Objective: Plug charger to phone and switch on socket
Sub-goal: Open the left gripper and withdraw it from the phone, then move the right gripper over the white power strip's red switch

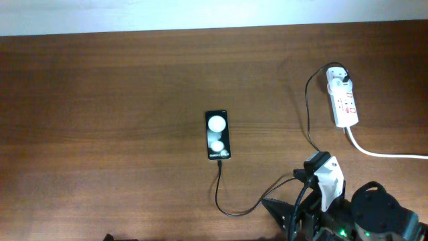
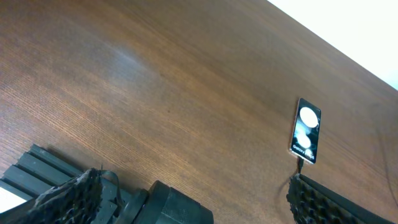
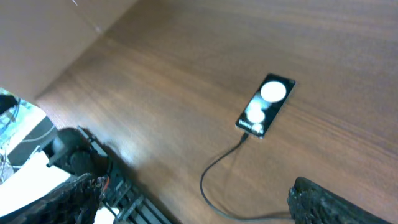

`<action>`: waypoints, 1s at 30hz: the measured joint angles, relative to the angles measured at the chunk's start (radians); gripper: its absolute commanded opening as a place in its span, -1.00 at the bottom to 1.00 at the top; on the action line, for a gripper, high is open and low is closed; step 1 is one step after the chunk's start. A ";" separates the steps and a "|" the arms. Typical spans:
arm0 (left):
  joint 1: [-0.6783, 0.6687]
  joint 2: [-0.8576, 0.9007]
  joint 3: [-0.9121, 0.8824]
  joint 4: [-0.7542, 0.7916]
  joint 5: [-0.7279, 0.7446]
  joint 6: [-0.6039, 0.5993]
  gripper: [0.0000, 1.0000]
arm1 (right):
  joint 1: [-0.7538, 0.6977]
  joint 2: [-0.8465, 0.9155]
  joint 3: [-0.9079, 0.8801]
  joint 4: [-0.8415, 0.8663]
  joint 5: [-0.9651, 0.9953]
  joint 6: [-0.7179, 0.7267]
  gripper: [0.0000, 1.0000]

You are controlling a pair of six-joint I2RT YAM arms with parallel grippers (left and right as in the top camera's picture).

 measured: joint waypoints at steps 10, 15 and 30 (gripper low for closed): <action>0.002 -0.146 0.023 -0.019 0.001 -0.018 0.98 | 0.000 0.220 0.000 0.043 0.120 0.001 -0.01; 0.002 -0.146 0.023 -0.019 0.001 -0.019 0.98 | -0.051 0.548 0.000 0.029 0.135 0.013 -0.71; 0.002 -0.146 0.023 -0.019 0.003 -0.019 0.98 | -0.901 0.772 0.228 -0.161 -0.037 0.114 -0.92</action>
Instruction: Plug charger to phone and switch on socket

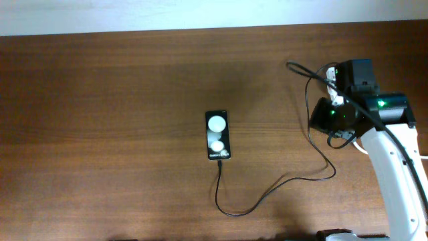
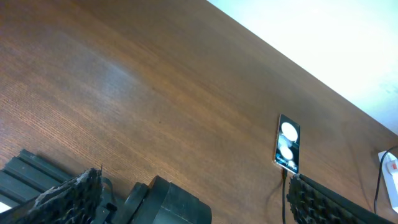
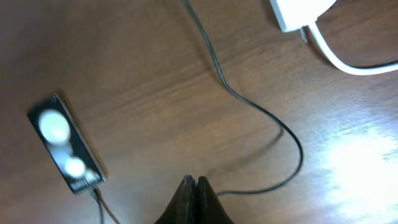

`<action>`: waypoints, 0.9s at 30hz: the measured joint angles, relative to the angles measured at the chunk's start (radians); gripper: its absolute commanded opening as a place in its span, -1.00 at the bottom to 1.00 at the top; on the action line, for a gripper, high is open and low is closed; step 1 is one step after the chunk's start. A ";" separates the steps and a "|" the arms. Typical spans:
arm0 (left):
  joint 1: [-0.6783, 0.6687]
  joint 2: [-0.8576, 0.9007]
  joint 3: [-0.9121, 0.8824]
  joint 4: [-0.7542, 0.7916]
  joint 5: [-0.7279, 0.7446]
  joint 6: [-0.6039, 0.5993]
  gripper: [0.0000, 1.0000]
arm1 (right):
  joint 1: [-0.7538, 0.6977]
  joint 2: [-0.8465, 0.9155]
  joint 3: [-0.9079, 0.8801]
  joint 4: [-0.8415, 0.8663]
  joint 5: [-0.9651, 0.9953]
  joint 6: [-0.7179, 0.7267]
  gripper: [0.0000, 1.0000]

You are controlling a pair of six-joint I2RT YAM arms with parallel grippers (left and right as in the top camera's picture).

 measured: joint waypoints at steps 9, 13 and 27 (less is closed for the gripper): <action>0.000 0.001 0.000 0.000 0.000 0.000 0.98 | -0.325 0.702 0.885 -0.369 -0.102 0.132 -0.92; 0.000 0.001 0.000 0.000 0.000 0.000 0.98 | -0.419 0.973 0.932 -0.328 -0.143 0.135 -0.92; 0.000 0.001 0.000 0.000 0.000 0.000 0.98 | -0.428 1.066 0.931 -0.145 -0.137 0.132 -0.91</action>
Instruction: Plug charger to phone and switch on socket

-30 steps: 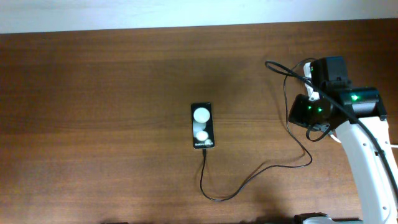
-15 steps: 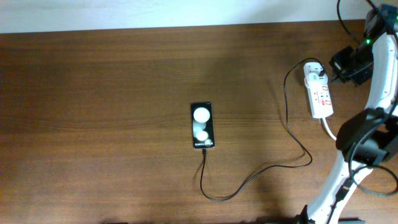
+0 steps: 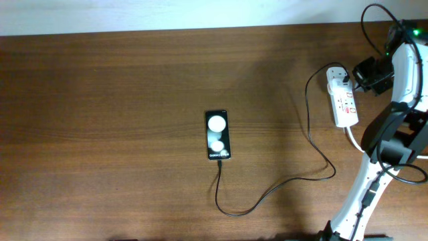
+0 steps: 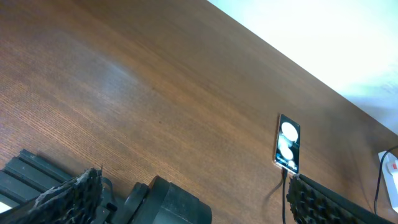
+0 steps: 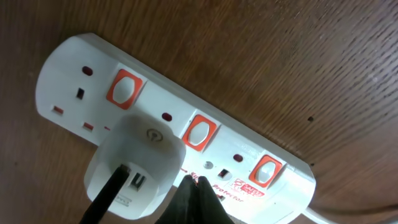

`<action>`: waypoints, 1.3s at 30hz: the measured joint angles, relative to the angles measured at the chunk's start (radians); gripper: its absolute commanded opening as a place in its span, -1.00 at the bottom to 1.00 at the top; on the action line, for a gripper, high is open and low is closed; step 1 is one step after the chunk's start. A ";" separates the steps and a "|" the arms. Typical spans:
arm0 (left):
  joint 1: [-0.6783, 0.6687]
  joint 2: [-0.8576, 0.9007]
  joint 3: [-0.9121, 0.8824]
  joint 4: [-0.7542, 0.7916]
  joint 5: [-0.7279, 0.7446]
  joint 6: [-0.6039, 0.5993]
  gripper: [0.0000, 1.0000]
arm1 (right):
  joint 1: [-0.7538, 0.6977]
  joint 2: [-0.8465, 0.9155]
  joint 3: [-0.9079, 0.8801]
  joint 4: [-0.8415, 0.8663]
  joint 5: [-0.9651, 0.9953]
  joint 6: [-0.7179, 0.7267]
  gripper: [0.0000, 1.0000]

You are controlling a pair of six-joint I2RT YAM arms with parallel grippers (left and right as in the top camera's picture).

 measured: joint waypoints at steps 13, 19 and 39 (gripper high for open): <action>0.000 0.000 0.000 0.000 0.000 0.000 0.98 | 0.016 0.031 -0.039 0.073 0.024 0.000 -0.92; 0.000 0.000 0.000 0.000 0.000 0.000 0.98 | 0.040 0.020 -0.104 0.106 0.062 0.000 -0.89; 0.000 0.000 0.000 0.000 0.000 0.000 0.98 | -0.018 -0.166 -0.224 -0.136 0.242 0.104 -0.92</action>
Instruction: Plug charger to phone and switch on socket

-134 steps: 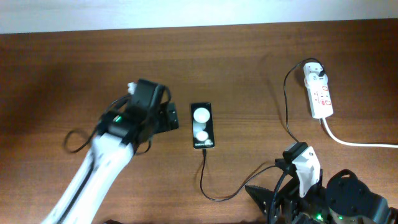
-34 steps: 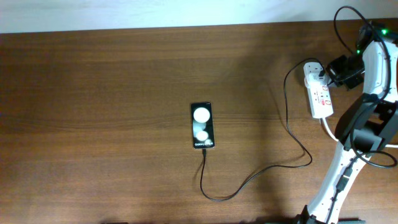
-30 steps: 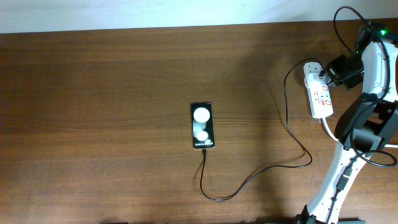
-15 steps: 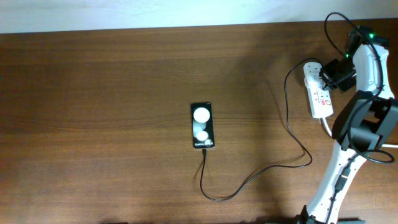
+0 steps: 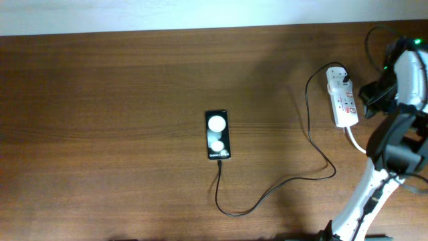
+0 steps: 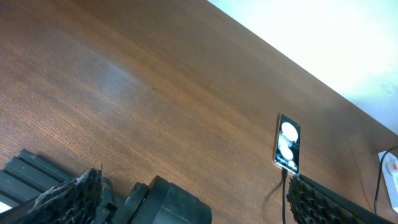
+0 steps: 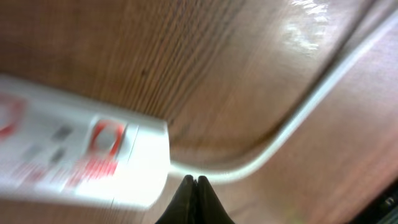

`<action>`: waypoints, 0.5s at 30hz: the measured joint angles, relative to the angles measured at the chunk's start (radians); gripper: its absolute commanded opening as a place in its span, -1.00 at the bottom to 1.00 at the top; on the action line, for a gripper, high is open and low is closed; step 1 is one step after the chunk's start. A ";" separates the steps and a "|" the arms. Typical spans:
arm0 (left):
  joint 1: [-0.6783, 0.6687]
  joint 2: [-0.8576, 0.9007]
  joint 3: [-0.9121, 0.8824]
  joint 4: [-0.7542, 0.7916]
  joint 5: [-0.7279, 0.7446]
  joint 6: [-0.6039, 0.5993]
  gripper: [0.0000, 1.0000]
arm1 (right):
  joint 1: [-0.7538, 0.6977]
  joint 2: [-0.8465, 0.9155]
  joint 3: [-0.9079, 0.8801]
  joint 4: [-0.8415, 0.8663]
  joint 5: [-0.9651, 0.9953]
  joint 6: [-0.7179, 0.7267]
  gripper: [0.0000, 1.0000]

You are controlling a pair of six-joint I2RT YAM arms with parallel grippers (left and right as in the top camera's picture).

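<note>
A black phone lies face up mid-table, its screen lit, with a thin black cable plugged into its near end. The cable loops right and up to a white charger seated in the far end of a white power strip. My right gripper is shut and empty; it hangs at the strip's cord end, beside a red switch, in a blurred view. My left gripper stands open, low over the table's near left, with the phone far ahead of it.
A thick white mains cord runs from the strip's near end off to the right; it also shows as the white cord under my right fingertips. The right arm stands along the table's right edge.
My shut right gripper was over the strip beside the charger, tips at the middle red switch. Now it is at the strip's cord end, toward the near side. Left arm, phone and cable are unchanged.
My right gripper was open, low at the front edge near the cable loop. Then it was shut above the cable, left of the strip. Then its tips were at the strip's middle switch; now it is at the cord end. The phone stayed plugged in throughout.
</note>
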 measured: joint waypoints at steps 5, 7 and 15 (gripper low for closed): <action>0.000 0.000 0.000 0.000 0.000 0.000 0.98 | 0.182 -0.526 0.003 0.008 -0.044 -0.013 -0.92; 0.000 0.000 0.000 0.000 0.000 0.000 0.98 | 0.307 -0.770 0.010 0.051 -0.055 -0.023 -0.90; 0.000 0.000 -0.002 0.150 0.000 -0.001 0.98 | 0.338 -1.211 0.012 0.513 -0.428 -0.016 -0.04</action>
